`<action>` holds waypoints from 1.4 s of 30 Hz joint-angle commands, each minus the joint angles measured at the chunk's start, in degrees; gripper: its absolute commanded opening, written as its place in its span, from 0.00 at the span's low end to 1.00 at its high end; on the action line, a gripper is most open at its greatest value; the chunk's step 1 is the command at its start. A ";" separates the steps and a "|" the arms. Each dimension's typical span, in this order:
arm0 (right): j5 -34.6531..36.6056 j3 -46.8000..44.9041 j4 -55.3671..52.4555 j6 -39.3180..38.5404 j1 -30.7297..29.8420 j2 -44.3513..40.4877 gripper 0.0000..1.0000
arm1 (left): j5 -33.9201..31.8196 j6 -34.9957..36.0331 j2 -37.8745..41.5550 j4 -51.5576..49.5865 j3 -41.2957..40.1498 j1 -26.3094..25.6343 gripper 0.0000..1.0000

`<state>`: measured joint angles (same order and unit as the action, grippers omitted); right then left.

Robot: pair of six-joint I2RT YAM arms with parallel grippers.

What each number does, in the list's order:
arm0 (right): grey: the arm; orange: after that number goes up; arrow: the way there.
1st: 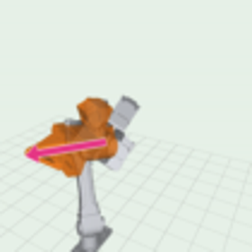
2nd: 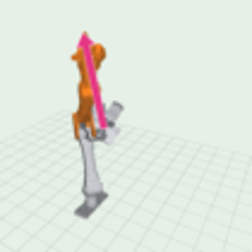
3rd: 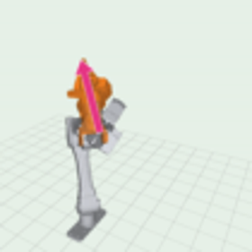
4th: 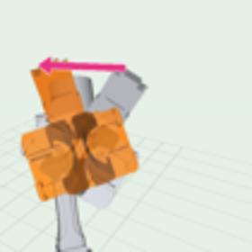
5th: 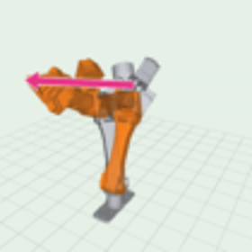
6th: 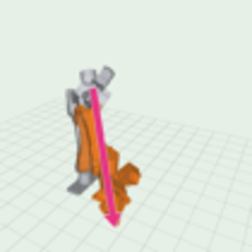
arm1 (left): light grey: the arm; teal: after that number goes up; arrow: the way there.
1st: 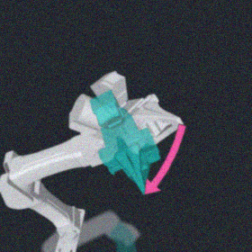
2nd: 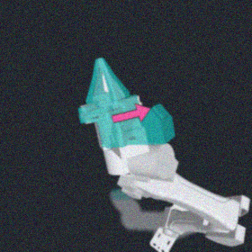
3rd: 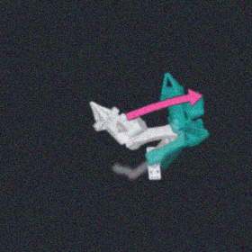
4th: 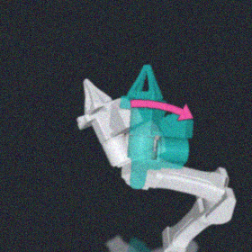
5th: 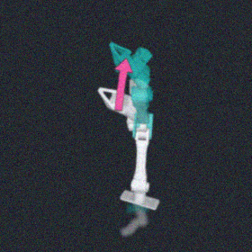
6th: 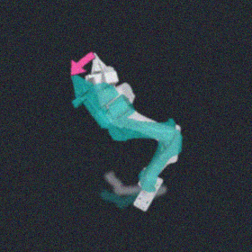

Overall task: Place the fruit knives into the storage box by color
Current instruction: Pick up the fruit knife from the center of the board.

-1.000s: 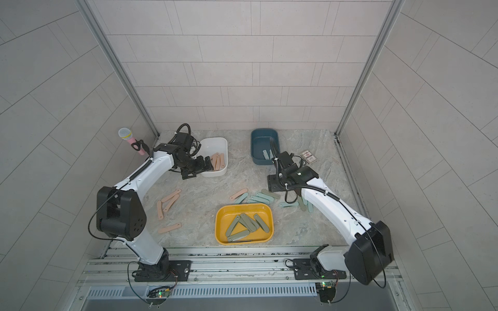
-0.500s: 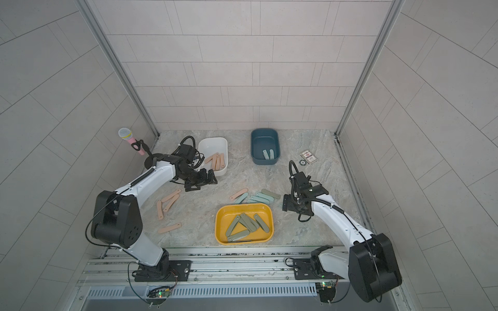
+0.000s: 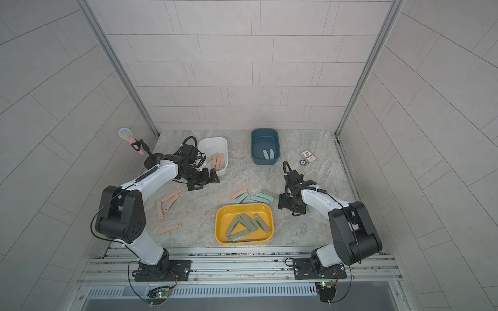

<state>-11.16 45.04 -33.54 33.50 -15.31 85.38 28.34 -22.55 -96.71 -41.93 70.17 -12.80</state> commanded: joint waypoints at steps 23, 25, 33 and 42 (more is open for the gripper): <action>7.33 17.28 -0.91 -6.35 2.48 15.92 0.86 | 3.13 -0.23 -2.41 2.43 1.06 -0.28 1.00; 6.99 19.41 -0.79 -6.66 2.48 17.40 0.82 | 3.04 -0.09 -2.33 2.30 0.91 -0.30 1.00; 6.37 19.80 1.39 -5.20 2.48 18.54 0.85 | 4.34 -1.75 -1.67 4.31 -0.72 -0.48 1.00; 5.96 15.23 4.26 -7.09 1.51 9.92 0.81 | 5.04 -2.18 -0.41 4.55 -1.18 -0.92 1.00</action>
<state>-5.98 59.99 -29.28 27.66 -13.37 98.74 32.60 -24.58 -99.07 -37.56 69.78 -13.32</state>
